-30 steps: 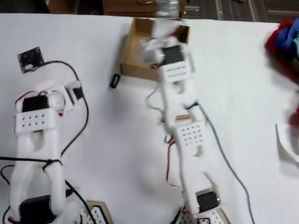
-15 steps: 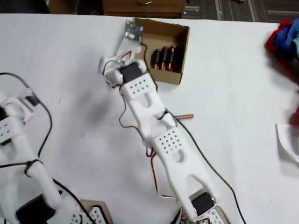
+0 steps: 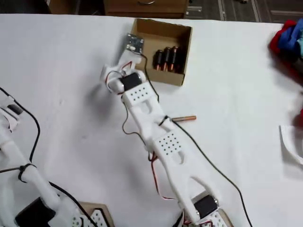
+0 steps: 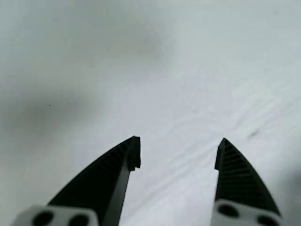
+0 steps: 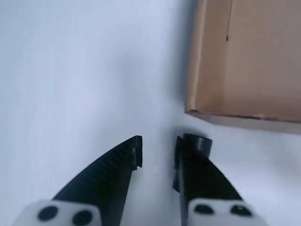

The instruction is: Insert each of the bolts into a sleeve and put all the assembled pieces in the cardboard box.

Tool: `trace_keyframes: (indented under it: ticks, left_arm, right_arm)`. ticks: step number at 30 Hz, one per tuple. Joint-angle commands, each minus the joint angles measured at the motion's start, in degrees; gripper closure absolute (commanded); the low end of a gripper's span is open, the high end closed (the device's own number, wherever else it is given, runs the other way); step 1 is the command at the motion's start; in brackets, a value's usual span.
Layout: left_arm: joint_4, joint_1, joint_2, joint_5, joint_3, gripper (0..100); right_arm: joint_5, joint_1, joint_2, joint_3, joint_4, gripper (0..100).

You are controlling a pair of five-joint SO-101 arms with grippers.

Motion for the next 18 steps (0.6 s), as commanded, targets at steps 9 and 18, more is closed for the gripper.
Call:
trace_keyframes:
  ticks: [9,18]
  left_arm:
    - [-0.35,-0.26,-0.79,-0.35,-2.86,73]
    - [-0.35,-0.26,-0.79,-0.09,-2.86,73]
  right_arm:
    - [-0.26,3.21,-0.75,-2.20,1.71,83.0]
    - [-0.35,3.82,-7.25,-1.67,16.13,83.2]
